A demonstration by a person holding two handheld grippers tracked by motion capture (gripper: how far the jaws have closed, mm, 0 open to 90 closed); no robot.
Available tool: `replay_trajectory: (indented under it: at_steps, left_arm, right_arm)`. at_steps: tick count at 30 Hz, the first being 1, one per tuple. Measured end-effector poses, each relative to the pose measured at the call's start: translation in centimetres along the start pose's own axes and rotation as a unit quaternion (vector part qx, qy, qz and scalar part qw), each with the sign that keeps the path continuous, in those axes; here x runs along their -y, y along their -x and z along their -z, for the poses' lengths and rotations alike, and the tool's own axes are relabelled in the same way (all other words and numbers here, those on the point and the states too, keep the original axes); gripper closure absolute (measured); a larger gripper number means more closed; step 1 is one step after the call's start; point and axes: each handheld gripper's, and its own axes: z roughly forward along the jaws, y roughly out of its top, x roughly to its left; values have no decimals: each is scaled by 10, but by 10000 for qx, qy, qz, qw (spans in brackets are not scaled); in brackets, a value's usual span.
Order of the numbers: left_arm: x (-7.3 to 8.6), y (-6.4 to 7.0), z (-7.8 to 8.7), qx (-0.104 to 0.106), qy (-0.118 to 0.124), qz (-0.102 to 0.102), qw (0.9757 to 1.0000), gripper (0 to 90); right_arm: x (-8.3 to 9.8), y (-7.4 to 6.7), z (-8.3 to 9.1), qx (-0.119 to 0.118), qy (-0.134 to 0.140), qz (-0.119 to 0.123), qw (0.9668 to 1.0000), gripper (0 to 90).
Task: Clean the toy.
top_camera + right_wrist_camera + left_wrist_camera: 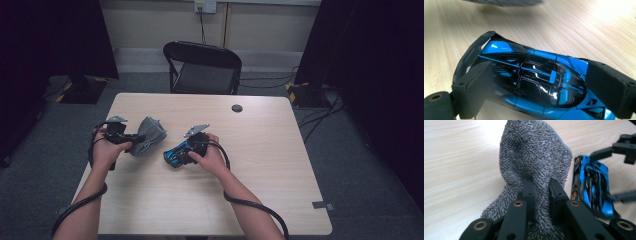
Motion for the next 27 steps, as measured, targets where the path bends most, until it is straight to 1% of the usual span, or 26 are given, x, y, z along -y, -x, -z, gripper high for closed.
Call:
replay_trajectory:
  at_steps: [1, 3, 5, 6, 7, 8, 10, 12, 14, 15, 16, 17, 19, 20, 21, 23, 24, 25, 26, 27]
  left_arm:
    - [-4, 2, -7, 37, -2, -9, 10000, 786]
    - [-11, 6, -20, 17, -46, -96, 9999, 785]
    - [-18, 11, -34, 63, -76, -147, 9998, 785]
    - [-20, 14, -39, 59, -72, -163, 9998, 784]
    - [-22, 16, -45, 55, -92, -228, 9997, 784]
    - [-25, 20, -51, 68, -74, -209, 9997, 783]
    - [-29, 27, -63, 65, -157, -331, 9993, 783]
    - [-32, 33, -72, 95, -219, -403, 9989, 782]
    - [-34, 38, -82, 36, -255, -471, 9986, 782]
    - [-34, 40, -87, 52, -298, -496, 9983, 782]
    - [-34, 43, -91, 73, -299, -462, 9985, 781]
    - [-35, 44, -95, 67, -350, -524, 9980, 781]
    - [-35, 46, -100, 5, -345, -568, 9978, 780]
    - [-35, 47, -103, 49, -326, -536, 9980, 779]
    - [-35, 47, -105, 64, -366, -612, 9974, 777]
    - [-33, 48, -110, 82, -390, -731, 9965, 749]
    - [-33, 48, -112, 41, -354, -757, 9965, 709]
    - [-33, 47, -112, -42, -331, -839, 9959, 667]
    - [-33, 47, -112, -138, -238, -799, 9964, 604]
    - [-34, 46, -111, -174, -134, -726, 9971, 546]
  right_arm:
    - [0, 0, 0, 2, 8, -5, 10000, 77]
    - [0, 0, 0, -1, 14, -8, 10000, 77]
    - [-1, 0, 0, 2, -25, -2, 10000, 77]
    - [-1, 0, 0, -3, -47, -2, 10000, 77]
    - [-2, 0, 0, -8, -54, 8, 10000, 77]
    - [-2, 1, 0, -16, -56, 14, 10000, 77]
    - [-1, 1, 0, -34, -43, 15, 10000, 77]
    - [-1, 2, 0, -51, -26, 25, 10000, 77]
    - [0, 2, 0, -51, -8, 25, 10000, 77]
    - [0, 2, 0, -49, -4, 21, 10000, 77]
    - [0, 2, 0, -48, -3, 21, 10000, 77]
    - [0, 2, 0, -51, -6, 23, 10000, 77]
    - [-1, 2, 0, -52, -19, 17, 10000, 77]
    - [-1, 2, 0, -55, -24, 34, 10000, 77]
    - [-1, 2, 0, -56, -35, 43, 10000, 77]
    - [-1, 2, 0, -59, -32, 39, 10000, 77]
    - [-1, 2, -1, -59, -41, 37, 10000, 77]
    - [-1, 2, -1, -64, -38, 30, 10000, 77]
    - [-1, 2, -1, -62, -45, 31, 10000, 77]
    - [-1, 2, 0, -60, -37, 42, 10000, 77]
